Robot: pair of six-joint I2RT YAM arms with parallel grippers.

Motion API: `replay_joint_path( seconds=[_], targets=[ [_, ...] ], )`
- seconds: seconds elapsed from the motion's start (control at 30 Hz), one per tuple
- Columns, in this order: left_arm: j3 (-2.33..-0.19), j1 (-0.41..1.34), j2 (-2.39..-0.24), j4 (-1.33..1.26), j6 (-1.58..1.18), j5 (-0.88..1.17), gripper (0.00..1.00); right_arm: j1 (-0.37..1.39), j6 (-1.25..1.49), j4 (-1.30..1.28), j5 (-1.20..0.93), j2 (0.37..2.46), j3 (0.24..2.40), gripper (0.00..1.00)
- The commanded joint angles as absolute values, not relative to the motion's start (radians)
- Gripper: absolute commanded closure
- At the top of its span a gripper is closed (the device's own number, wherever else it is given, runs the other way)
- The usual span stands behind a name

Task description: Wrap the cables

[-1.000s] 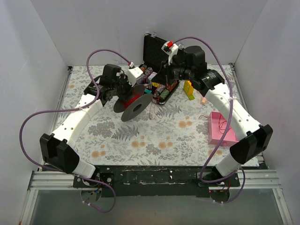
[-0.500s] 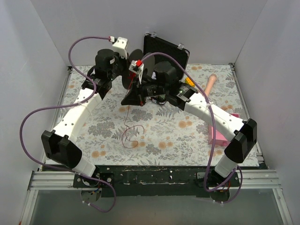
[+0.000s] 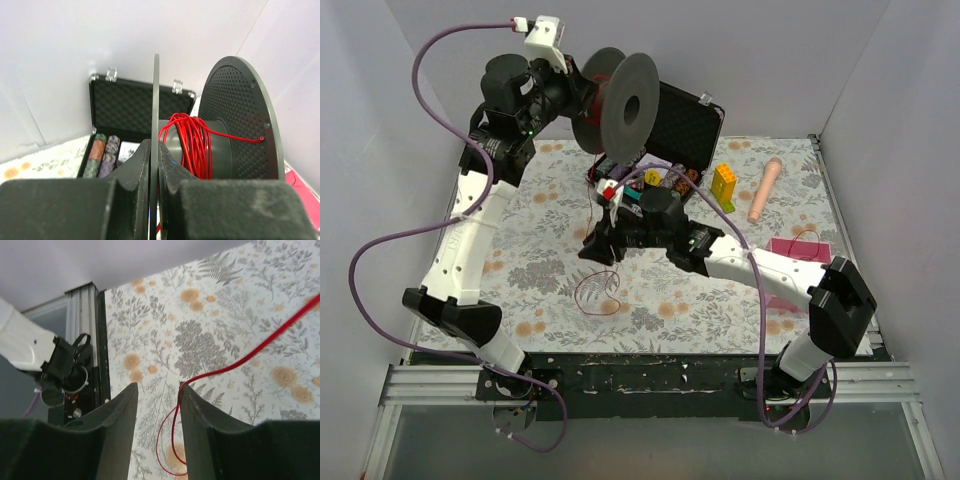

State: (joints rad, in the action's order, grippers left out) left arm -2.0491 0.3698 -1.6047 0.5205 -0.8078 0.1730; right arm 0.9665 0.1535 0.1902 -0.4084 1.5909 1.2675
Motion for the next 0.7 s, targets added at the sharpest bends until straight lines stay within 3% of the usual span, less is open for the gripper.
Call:
replay_joint_path(
  seconds=[0.0,0.17,0.5,0.67],
  targets=[
    [-2.183,0.362,-1.577,0.472,-0.821,0.221,1.0,0.977,0.082,0.34,-0.367,1.49,1.174,0.48],
    [-2.288,0.362,-1.58,0.531,-0.79,0.274,1.0,0.91,0.029,0.347,-0.393,1.41,1.079,0.37],
    [-2.428,0.362,-1.591,0.606,-0.773,0.368,1.0,0.798,-0.093,0.394,-0.43,1.341,0.957,0.31],
    [-2.499,0.362,-1.609,0.624,-0.77,0.376,1.0,0.784,-0.13,0.324,-0.426,1.426,1.032,0.28]
  ],
)
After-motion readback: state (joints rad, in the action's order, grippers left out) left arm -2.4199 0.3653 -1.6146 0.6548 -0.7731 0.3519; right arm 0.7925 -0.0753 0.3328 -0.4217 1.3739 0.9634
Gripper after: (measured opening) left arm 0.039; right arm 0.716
